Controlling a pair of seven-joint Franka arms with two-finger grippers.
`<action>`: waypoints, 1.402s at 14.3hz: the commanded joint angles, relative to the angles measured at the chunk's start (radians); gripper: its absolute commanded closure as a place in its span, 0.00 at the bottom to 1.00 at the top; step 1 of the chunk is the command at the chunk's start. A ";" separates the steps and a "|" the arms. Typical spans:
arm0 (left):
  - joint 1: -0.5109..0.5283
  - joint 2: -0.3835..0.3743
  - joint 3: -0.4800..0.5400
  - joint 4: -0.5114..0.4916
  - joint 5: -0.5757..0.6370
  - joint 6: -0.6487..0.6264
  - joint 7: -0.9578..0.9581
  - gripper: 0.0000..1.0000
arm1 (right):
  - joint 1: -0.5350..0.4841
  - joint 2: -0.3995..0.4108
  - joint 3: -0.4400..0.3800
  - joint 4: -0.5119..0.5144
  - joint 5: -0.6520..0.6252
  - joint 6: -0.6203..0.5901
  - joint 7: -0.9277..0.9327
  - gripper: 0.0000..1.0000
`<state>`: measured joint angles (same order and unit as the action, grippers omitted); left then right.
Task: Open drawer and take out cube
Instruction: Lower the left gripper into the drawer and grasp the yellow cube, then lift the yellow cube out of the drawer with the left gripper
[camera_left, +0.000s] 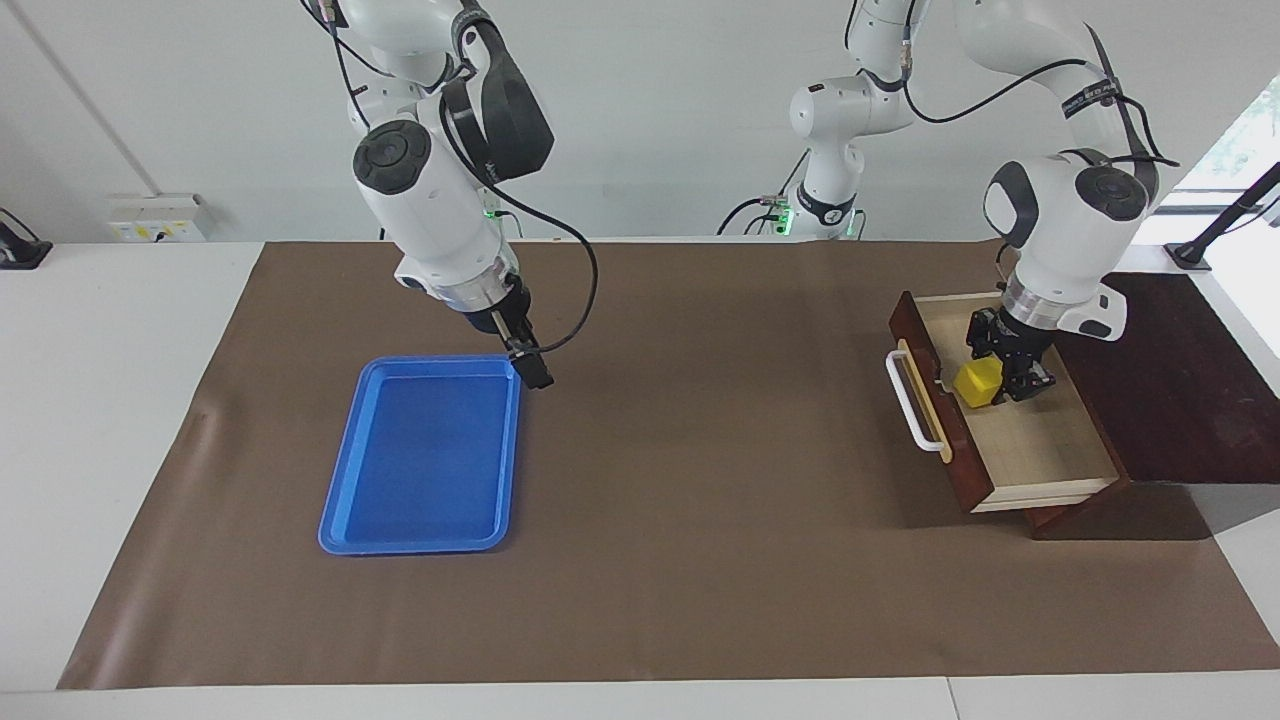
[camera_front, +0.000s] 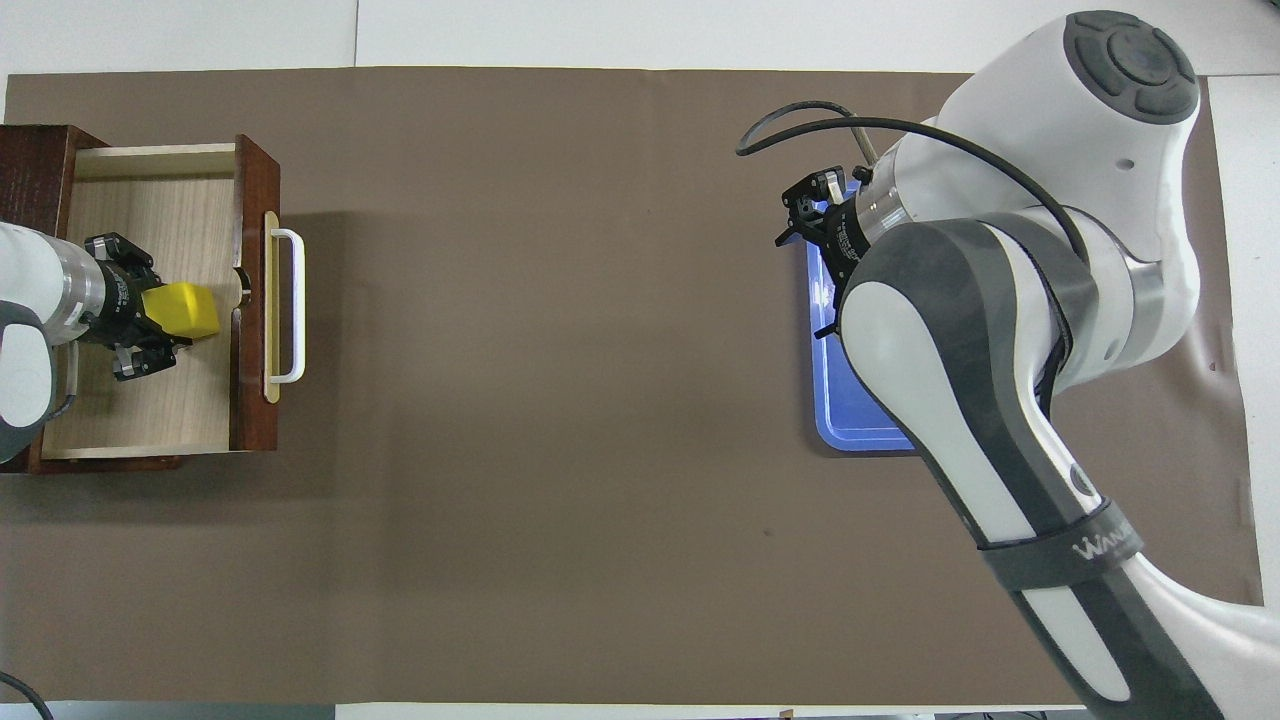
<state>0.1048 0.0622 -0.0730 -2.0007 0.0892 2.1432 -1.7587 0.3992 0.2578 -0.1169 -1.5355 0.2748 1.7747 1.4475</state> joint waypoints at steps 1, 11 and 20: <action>-0.028 0.002 0.010 0.118 0.017 -0.139 -0.005 1.00 | -0.003 -0.022 0.002 -0.031 0.018 0.025 -0.007 0.00; -0.325 0.018 0.002 0.333 0.003 -0.424 -0.284 1.00 | 0.039 -0.005 0.002 -0.025 0.121 0.118 0.269 0.00; -0.568 0.060 0.004 0.298 -0.019 -0.310 -0.502 1.00 | 0.138 0.067 0.002 -0.018 0.204 0.212 0.418 0.01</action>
<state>-0.4264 0.0996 -0.0872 -1.6964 0.0793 1.8054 -2.2396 0.5182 0.3079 -0.1119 -1.5487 0.4562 1.9551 1.8396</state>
